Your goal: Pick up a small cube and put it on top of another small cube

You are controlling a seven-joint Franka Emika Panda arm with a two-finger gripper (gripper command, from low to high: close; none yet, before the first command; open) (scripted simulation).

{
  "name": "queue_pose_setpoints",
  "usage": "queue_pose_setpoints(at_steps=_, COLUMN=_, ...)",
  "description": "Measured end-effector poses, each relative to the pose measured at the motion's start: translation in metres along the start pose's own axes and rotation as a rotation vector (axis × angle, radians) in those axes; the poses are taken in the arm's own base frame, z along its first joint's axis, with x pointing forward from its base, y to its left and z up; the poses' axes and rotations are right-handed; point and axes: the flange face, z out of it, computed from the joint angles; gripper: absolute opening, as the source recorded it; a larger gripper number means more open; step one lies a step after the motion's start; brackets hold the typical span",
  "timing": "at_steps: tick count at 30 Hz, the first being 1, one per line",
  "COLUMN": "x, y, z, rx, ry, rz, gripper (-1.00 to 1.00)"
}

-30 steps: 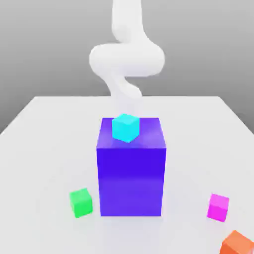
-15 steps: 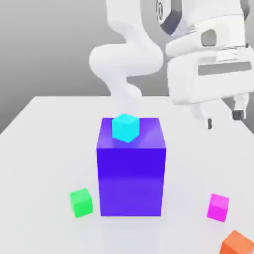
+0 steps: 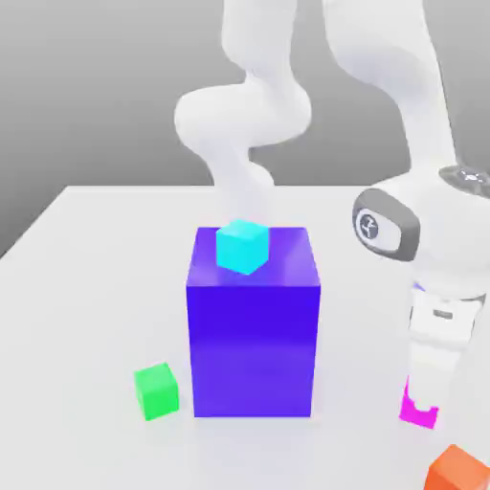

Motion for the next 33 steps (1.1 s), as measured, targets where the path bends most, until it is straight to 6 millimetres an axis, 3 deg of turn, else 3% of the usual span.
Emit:
queue_pose_setpoints(at_steps=7, x=0.000, y=0.000, z=0.002, rx=-0.001, ry=-0.001, rz=0.000, gripper=-1.00)
queue_pose_setpoints(at_steps=12, x=0.000, y=0.000, z=-0.049, rx=-0.001, ry=-0.001, rz=0.000, gripper=-1.00)
queue_pose_setpoints(at_steps=13, x=0.010, y=0.009, z=-0.063, rx=-0.002, ry=0.024, rz=0.008, gripper=-1.00)
queue_pose_setpoints(at_steps=16, x=0.033, y=0.060, z=-0.098, rx=-0.032, ry=0.089, rz=-0.007, gripper=-1.00)
queue_pose_setpoints(at_steps=19, x=0.045, y=0.135, z=-0.131, rx=-0.081, ry=0.142, rz=-0.008, gripper=-1.00)
queue_pose_setpoints(at_steps=22, x=0.043, y=0.207, z=-0.163, rx=-0.138, ry=0.183, rz=-0.017, gripper=-1.00)
queue_pose_setpoints(at_steps=25, x=0.021, y=0.268, z=-0.179, rx=-0.180, ry=0.180, rz=-0.039, gripper=-1.00)
queue_pose_setpoints(at_steps=33, x=-0.049, y=0.340, z=-0.178, rx=-0.191, ry=0.105, rz=-0.238, gripper=-1.00)
